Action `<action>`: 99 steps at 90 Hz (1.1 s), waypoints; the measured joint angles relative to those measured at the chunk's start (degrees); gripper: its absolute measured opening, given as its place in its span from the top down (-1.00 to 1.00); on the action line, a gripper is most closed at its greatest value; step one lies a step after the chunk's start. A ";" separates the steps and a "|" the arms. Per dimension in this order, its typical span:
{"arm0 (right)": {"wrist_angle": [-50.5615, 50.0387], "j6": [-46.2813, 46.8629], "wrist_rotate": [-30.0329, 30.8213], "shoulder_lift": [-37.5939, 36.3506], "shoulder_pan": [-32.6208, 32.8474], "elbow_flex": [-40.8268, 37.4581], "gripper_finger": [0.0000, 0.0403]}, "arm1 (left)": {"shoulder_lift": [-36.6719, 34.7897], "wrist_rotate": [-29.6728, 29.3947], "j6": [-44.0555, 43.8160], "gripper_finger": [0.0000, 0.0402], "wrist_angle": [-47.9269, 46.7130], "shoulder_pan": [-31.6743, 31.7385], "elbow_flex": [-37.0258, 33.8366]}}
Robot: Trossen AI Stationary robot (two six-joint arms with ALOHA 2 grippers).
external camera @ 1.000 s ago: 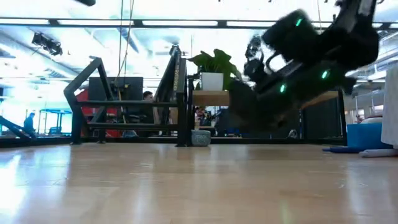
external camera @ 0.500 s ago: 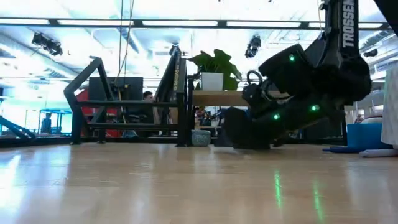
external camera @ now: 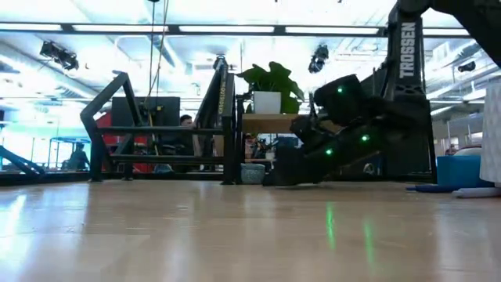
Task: Stock shelves
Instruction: Remove the blue scented candle from under the shelf
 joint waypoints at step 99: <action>-1.94 -8.10 -23.90 -0.17 0.35 2.46 -0.52 | 0.00 0.34 0.04 -0.21 2.30 1.24 0.00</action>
